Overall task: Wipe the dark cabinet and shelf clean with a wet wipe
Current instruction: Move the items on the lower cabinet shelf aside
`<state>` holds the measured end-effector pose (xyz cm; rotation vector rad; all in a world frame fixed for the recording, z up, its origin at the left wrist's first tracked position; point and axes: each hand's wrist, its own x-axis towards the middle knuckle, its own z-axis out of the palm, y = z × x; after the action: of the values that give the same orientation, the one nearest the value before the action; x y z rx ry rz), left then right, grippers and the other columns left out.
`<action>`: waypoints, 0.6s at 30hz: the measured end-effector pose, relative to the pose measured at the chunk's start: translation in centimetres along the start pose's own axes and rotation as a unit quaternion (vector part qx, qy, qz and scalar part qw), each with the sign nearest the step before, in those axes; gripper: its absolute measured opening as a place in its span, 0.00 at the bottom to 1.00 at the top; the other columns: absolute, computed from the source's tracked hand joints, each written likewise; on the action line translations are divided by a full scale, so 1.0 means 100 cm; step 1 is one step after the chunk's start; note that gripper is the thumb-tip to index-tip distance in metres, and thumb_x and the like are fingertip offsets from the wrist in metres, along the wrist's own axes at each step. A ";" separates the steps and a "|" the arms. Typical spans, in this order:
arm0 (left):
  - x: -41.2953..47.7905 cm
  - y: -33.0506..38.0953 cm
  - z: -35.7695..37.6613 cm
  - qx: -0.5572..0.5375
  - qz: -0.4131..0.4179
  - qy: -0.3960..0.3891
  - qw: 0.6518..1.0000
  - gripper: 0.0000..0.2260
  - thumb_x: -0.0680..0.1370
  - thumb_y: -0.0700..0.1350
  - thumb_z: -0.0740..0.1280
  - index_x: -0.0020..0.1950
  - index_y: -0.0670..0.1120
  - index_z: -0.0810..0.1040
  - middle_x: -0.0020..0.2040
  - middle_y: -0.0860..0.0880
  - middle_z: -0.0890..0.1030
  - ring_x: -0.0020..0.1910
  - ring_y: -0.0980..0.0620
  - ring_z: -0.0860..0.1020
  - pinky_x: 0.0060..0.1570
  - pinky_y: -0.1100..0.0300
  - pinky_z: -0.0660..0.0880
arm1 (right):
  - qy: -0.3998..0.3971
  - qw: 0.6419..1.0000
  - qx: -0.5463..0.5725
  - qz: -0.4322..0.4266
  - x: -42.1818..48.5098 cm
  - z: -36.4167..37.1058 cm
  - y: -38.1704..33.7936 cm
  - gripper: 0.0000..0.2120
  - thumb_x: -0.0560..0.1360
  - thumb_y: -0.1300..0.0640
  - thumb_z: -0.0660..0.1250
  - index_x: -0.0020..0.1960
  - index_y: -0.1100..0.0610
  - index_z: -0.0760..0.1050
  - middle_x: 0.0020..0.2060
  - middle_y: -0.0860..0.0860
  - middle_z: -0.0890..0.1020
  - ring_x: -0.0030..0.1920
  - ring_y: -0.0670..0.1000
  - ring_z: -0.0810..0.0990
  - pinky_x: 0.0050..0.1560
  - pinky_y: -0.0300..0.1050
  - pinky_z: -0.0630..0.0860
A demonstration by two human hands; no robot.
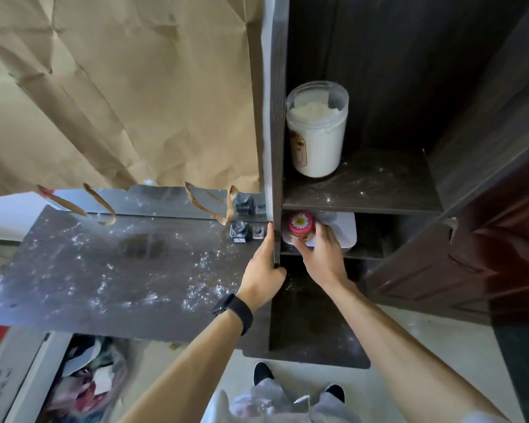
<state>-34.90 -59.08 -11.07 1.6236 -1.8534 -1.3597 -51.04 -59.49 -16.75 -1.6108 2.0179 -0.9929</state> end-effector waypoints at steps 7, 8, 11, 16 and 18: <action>-0.001 0.003 -0.003 -0.014 -0.016 0.003 1.000 0.45 0.73 0.36 0.64 0.80 0.63 0.45 0.73 0.54 0.71 0.62 0.51 0.76 0.48 0.69 0.71 | 0.002 0.999 -0.049 -0.014 0.002 0.008 -0.003 0.24 0.73 0.48 0.74 0.64 0.58 0.74 0.58 0.55 0.82 0.59 0.54 0.79 0.60 0.39 0.69; 0.000 0.004 -0.003 -0.014 -0.016 0.005 1.000 0.45 0.72 0.36 0.64 0.80 0.63 0.45 0.73 0.54 0.71 0.63 0.51 0.76 0.48 0.69 0.72 | 0.001 0.998 -0.056 -0.016 0.002 0.007 -0.003 0.24 0.73 0.49 0.74 0.64 0.58 0.74 0.58 0.55 0.82 0.60 0.54 0.79 0.60 0.39 0.68; 0.000 0.005 -0.003 -0.016 -0.020 0.003 1.000 0.45 0.72 0.36 0.64 0.80 0.63 0.45 0.73 0.53 0.72 0.62 0.50 0.77 0.52 0.65 0.75 | -0.007 0.997 -0.072 -0.018 0.004 0.007 -0.003 0.24 0.74 0.49 0.74 0.65 0.58 0.73 0.60 0.56 0.81 0.62 0.55 0.79 0.63 0.42 0.70; 0.000 0.004 0.000 -0.030 -0.019 0.000 0.999 0.45 0.71 0.38 0.63 0.79 0.67 0.45 0.71 0.56 0.73 0.59 0.54 0.77 0.41 0.78 0.70 | -0.022 0.996 -0.086 -0.014 0.005 0.006 -0.002 0.23 0.74 0.50 0.74 0.65 0.57 0.73 0.61 0.55 0.80 0.64 0.55 0.77 0.66 0.46 0.70; 0.001 0.005 0.000 -0.026 -0.016 0.004 1.000 0.45 0.69 0.38 0.62 0.79 0.66 0.45 0.72 0.58 0.71 0.60 0.56 0.76 0.41 0.78 0.70 | -0.037 0.996 -0.083 -0.015 0.006 0.003 -0.003 0.24 0.73 0.51 0.74 0.66 0.57 0.73 0.62 0.55 0.80 0.65 0.55 0.77 0.67 0.48 0.70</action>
<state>-35.22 -59.25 -10.68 1.6376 -1.7801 -1.3997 -50.82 -60.17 -16.69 -1.7416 2.0783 -0.7796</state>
